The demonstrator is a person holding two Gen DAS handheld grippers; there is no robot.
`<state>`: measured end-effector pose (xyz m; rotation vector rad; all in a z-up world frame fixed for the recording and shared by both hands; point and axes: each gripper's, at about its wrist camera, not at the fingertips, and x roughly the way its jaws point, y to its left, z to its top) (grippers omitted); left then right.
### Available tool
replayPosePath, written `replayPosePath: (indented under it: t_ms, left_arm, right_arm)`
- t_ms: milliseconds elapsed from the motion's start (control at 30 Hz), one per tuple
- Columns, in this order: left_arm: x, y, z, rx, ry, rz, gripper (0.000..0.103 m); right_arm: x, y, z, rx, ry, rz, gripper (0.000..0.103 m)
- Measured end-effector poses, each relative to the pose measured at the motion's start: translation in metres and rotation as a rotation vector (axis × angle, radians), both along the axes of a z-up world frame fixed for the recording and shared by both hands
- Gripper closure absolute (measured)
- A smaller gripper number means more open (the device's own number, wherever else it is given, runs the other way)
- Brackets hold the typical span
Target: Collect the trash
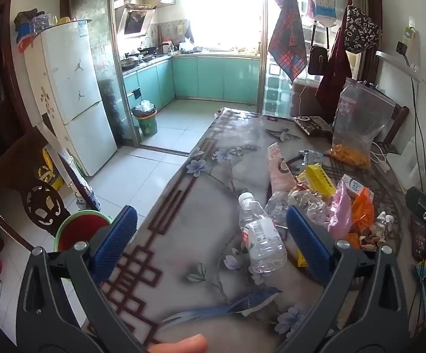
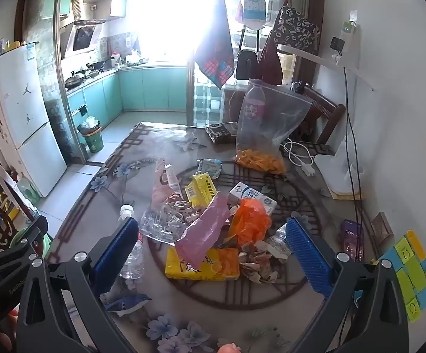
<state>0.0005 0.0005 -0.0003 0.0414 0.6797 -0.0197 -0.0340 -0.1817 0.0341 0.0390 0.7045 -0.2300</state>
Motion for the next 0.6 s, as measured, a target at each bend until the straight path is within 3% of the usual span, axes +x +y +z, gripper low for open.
replayPosePath:
  t_ms: [600]
  left_arm:
    - [-0.003, -0.005, 0.003, 0.008, 0.008, 0.024, 0.003]
  right_arm:
    - [-0.005, -0.001, 0.002, -0.002, -0.013, -0.004, 0.007]
